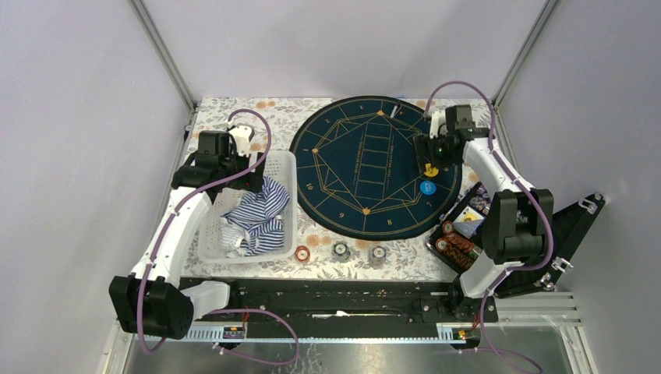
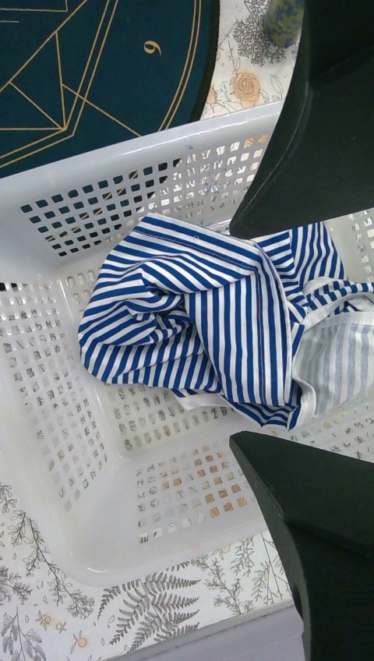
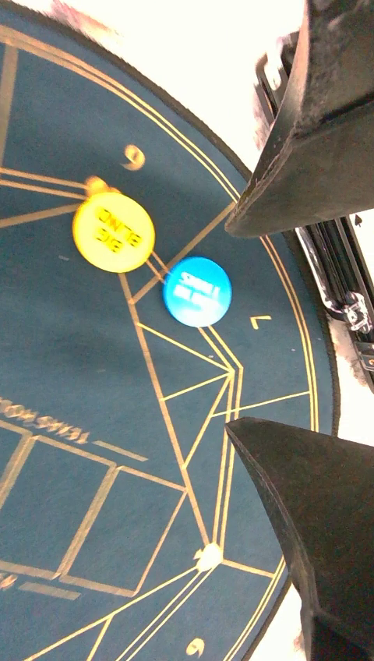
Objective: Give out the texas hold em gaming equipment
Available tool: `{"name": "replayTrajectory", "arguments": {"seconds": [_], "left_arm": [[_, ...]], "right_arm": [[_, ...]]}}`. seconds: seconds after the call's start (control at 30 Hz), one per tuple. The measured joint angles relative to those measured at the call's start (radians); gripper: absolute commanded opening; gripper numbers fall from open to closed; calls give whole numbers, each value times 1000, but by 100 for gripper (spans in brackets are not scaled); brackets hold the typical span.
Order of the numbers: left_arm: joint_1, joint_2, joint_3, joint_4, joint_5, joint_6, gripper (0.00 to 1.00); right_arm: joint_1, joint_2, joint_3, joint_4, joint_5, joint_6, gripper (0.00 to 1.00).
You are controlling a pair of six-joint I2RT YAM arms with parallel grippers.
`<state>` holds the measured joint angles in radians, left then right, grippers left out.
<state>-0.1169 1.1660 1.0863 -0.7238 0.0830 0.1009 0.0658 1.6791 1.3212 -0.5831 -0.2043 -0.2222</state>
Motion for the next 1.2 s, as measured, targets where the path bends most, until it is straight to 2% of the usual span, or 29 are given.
{"name": "replayTrajectory", "arguments": {"seconds": [0.2,0.83,1.2], "left_arm": [[1,0,0,0,4,0,99],[3,0,0,0,11,0,99],[3,0,0,0,11,0,99]], "right_arm": [[0,-2,-150,17,23,-18,87],[0,164,-151,145,90,-25,80],[0,187,-127,156,117,-27,57]]}}
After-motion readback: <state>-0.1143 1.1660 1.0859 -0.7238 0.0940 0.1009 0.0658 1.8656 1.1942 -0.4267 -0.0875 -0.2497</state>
